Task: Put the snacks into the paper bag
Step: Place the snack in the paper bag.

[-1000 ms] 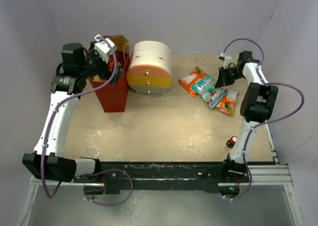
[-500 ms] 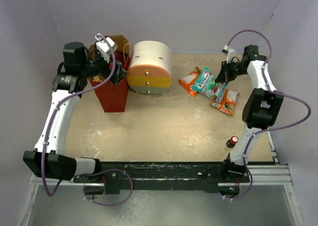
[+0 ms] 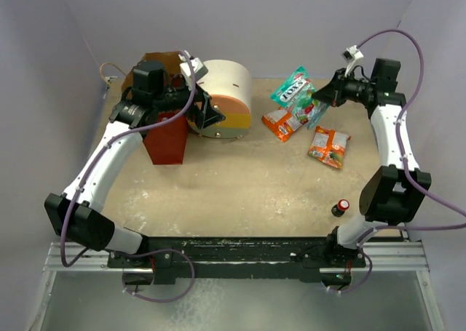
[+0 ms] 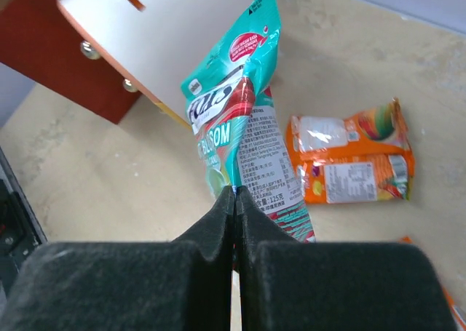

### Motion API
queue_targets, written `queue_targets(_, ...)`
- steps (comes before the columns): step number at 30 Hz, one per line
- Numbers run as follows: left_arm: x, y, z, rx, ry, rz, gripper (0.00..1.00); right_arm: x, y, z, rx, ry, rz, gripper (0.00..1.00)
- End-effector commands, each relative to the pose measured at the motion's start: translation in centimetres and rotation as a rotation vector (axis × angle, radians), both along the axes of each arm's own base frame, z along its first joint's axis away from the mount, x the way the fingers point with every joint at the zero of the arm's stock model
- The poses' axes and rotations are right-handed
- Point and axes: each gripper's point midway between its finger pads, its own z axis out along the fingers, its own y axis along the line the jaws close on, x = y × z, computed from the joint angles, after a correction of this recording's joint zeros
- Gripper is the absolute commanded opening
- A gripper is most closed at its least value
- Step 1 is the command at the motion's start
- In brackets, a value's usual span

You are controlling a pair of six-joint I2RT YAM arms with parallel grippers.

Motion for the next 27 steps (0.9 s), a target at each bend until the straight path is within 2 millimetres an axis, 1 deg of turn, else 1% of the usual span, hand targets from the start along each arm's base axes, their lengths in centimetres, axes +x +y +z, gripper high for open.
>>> queue_targets(1, 0.9, -2.5, 3.8, -0.182, 0.03, -0.051, 0.95, -2.0, 3.8, 9.0, 0.167, -0.242, 0.055, 0.0)
queue_targets(3, 1.3, -3.9, 4.1, -0.221, 0.059, -0.073, 0.95, -2.8, 5.3, 10.4, 0.195, -0.284, 0.059, 0.0)
queue_targets(6, 1.9, -6.1, 4.3, -0.23, 0.059, -0.101, 0.94, -3.8, 7.5, 12.2, 0.212, -0.319, 0.083, 0.0)
queue_targets(9, 2.8, -7.9, 4.1, -0.241, 0.062, -0.106, 0.95, -4.9, 9.1, 13.7, 0.241, -0.337, 0.11, 0.0)
queue_targets(12, 3.2, -9.0, 4.6, -0.284, 0.066, -0.114, 0.95, -6.1, 10.3, 15.1, 0.259, -0.366, 0.145, 0.0)
queue_targets(15, 3.0, -9.8, 5.7, -0.333, 0.058, -0.159, 0.95, -7.5, 11.4, 16.0, 0.273, -0.384, 0.178, 0.0)
queue_targets(16, 2.7, -10.0, 6.0, -0.346, 0.058, -0.181, 0.92, -7.9, 11.6, 16.3, 0.276, -0.394, 0.187, 0.0)
queue_targets(17, 2.4, -10.2, 6.3, -0.358, 0.057, -0.202, 0.9, -8.3, 11.9, 16.6, 0.277, -0.401, 0.197, 0.0)
queue_targets(19, 1.8, -10.5, 6.8, -0.377, 0.06, -0.246, 0.8, -8.8, 12.2, 16.6, 0.279, -0.402, 0.21, 0.0)
queue_targets(22, 0.9, -10.7, 7.2, -0.39, 0.06, -0.303, 0.54, -9.1, 12.3, 16.4, 0.281, -0.402, 0.216, 0.0)
queue_targets(23, 0.7, -10.6, 7.2, -0.39, 0.06, -0.312, 0.47, -9.1, 12.4, 16.2, 0.282, -0.399, 0.217, 0.0)
queue_targets(27, -0.2, -10.4, 7.4, -0.382, 0.039, -0.337, 0.26, -9.0, 12.4, 15.3, 0.279, -0.387, 0.217, 0.0)
